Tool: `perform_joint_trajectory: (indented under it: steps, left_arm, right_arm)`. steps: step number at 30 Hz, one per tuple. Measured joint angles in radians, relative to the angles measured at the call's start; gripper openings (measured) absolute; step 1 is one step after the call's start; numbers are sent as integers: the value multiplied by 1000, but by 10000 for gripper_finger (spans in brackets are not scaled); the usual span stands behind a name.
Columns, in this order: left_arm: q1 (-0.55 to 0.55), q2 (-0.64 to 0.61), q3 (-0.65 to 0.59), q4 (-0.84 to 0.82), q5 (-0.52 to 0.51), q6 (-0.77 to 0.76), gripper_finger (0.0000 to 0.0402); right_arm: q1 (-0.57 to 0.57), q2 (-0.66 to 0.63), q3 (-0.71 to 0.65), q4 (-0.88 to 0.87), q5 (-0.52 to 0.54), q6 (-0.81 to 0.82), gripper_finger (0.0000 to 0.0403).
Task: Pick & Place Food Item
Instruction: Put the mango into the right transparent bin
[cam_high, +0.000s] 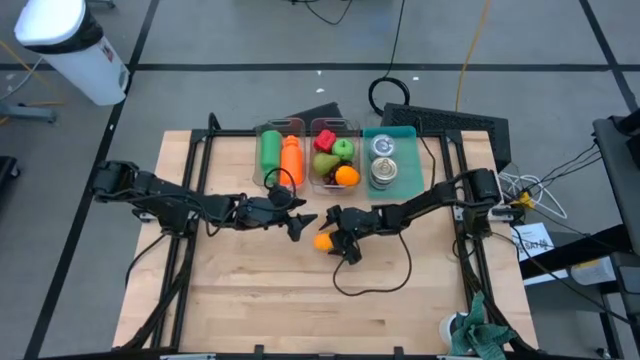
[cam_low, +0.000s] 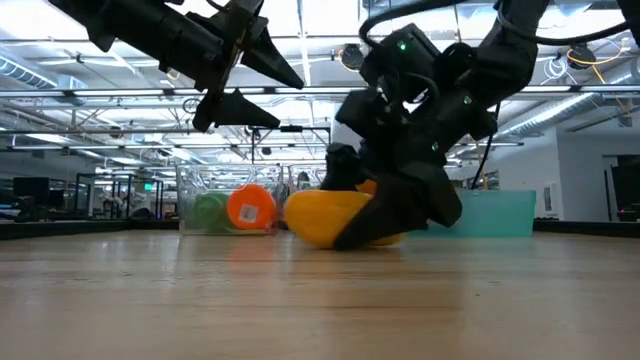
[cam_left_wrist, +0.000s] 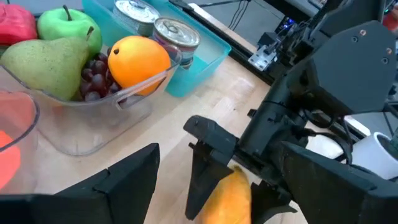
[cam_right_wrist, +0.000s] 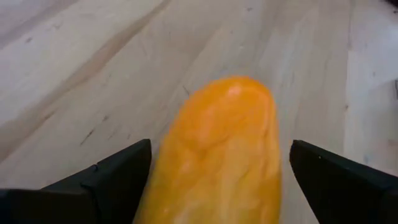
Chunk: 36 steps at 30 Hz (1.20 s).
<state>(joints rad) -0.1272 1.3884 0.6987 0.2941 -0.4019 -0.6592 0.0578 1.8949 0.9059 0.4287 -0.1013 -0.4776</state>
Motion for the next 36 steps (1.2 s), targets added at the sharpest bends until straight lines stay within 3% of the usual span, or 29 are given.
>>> perform_joint_trajectory:
  steps: [4,13,21,25,32,36]
  left_arm:
    - [0,0,0,-7,8,-1,340]
    - [0,0,0,-8,9,32,340]
    - [21,0,0,-13,8,62,340]
    - [39,0,0,-11,-1,87,340]
    - [52,4,-1,-24,28,108,340]
    - [55,0,-1,-28,9,104,340]
  right_arm:
    - [-1,5,2,-17,34,41,338]
    - [-2,-55,0,-109,79,132,216]
    - [-1,-253,0,-202,82,242,224]
    - [-38,-357,1,-209,193,287,253]
    - [-203,-445,4,-161,375,320,217]
    - [-321,-418,1,-110,357,368,216]
